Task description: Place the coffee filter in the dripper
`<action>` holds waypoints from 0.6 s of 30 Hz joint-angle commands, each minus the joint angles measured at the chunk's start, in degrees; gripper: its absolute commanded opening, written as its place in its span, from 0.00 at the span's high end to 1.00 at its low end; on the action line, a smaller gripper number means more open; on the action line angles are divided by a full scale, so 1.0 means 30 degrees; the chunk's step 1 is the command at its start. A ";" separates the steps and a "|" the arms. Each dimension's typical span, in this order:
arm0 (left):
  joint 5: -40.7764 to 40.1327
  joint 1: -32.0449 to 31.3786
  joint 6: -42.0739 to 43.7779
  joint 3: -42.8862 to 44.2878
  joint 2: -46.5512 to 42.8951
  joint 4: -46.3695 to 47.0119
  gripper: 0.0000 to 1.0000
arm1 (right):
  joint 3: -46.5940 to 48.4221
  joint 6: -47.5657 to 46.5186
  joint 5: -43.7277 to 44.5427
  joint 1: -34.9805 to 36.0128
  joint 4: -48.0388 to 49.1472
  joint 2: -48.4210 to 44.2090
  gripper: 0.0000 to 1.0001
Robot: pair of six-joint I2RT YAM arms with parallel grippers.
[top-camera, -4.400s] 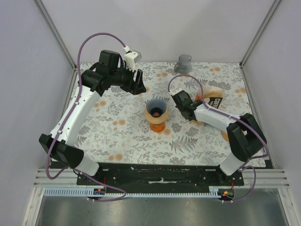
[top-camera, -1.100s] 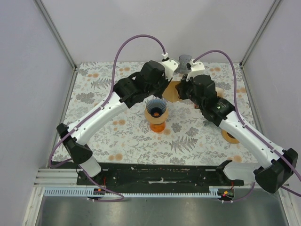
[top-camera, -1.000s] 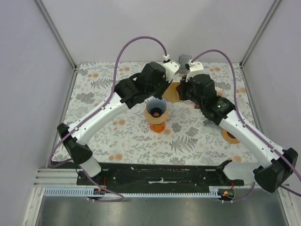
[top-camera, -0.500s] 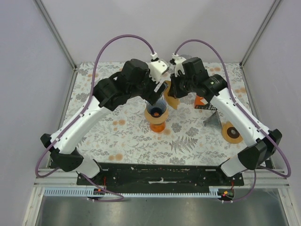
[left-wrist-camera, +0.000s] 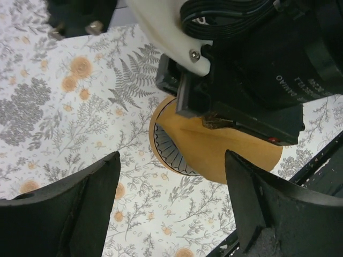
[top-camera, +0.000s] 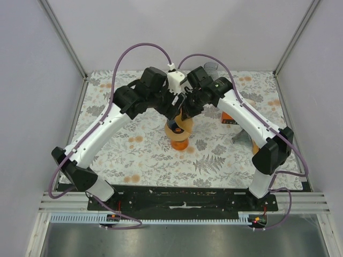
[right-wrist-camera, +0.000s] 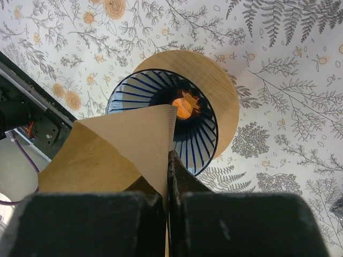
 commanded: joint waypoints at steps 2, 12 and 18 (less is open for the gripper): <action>0.0930 0.0200 -0.1008 -0.0728 0.0502 0.0890 0.21 | 0.1288 -0.0314 0.0335 0.0280 -0.0835 0.0695 1.00; 0.0634 0.1109 -0.0949 -0.2458 0.0650 0.1564 0.71 | 0.1551 -0.0723 0.0511 0.0309 -0.0279 0.0901 0.92; 0.0987 0.1167 -0.0891 -0.2751 0.0709 0.1594 0.91 | 0.2196 -0.0841 0.0598 0.0017 -0.0014 0.0667 0.61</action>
